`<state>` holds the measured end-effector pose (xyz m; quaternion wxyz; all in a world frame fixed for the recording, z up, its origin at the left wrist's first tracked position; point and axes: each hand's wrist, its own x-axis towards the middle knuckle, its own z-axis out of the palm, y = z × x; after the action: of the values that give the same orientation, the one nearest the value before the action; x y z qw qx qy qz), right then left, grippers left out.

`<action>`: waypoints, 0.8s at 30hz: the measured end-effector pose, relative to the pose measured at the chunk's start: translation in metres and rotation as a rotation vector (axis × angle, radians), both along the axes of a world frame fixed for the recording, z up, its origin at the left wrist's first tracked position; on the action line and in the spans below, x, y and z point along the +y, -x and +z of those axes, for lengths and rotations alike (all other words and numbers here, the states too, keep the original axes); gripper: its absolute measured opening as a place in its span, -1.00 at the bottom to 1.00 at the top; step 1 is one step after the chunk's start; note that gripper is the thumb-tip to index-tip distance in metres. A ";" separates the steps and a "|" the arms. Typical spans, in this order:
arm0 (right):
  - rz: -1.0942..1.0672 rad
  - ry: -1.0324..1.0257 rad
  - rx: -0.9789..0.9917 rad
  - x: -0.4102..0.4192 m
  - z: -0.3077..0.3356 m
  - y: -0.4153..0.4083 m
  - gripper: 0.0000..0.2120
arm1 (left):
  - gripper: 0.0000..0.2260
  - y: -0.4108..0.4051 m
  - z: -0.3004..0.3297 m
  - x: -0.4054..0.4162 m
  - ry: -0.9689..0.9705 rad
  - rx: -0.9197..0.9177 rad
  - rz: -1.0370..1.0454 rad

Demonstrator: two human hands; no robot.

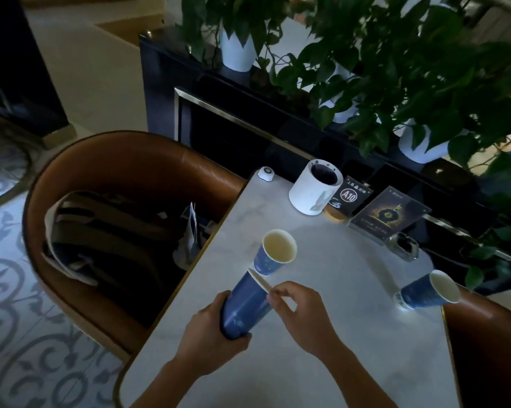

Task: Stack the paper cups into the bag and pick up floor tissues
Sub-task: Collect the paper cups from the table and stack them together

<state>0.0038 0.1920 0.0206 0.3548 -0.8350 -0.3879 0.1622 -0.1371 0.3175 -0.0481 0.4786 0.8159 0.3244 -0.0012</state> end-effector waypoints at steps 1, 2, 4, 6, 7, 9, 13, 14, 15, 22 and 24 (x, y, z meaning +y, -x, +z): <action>-0.005 0.003 0.011 0.003 0.001 -0.005 -0.91 | -0.34 0.001 -0.003 0.004 0.004 0.011 0.010; -0.020 0.001 0.009 0.007 0.001 -0.011 -0.91 | -0.33 0.001 -0.006 0.007 0.018 0.018 0.022; -0.056 0.011 -0.025 0.013 -0.001 -0.023 -0.93 | -0.31 0.002 -0.014 0.013 0.052 0.022 0.049; -0.072 0.039 -0.089 0.019 -0.007 -0.034 -0.92 | -0.30 0.002 -0.022 0.018 0.072 0.039 0.064; -0.074 0.057 -0.126 0.022 -0.010 -0.039 -0.92 | -0.30 0.002 -0.025 0.020 0.079 0.055 0.067; -0.071 0.095 -0.213 0.028 -0.017 -0.049 -0.91 | -0.30 0.002 -0.031 0.024 0.065 0.095 0.058; -0.017 0.174 -0.386 0.042 -0.033 -0.066 -0.81 | -0.30 0.005 -0.041 0.032 0.079 0.104 0.063; -0.009 0.198 -0.400 0.045 -0.037 -0.069 -0.80 | -0.31 0.006 -0.043 0.033 0.079 0.098 0.060; -0.009 0.221 -0.407 0.048 -0.040 -0.072 -0.80 | -0.32 0.007 -0.045 0.035 0.076 0.095 0.056; -0.036 0.279 -0.476 0.057 -0.051 -0.078 -0.89 | -0.29 0.018 -0.053 0.039 0.080 0.079 0.049; -0.063 0.245 -0.465 0.056 -0.049 -0.078 -0.87 | -0.29 0.020 -0.055 0.039 0.082 0.094 0.054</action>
<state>0.0821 0.2482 -0.0283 0.1573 -0.8982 -0.4105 0.0006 -0.1574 0.3563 -0.1036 0.4957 0.7855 0.3682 -0.0401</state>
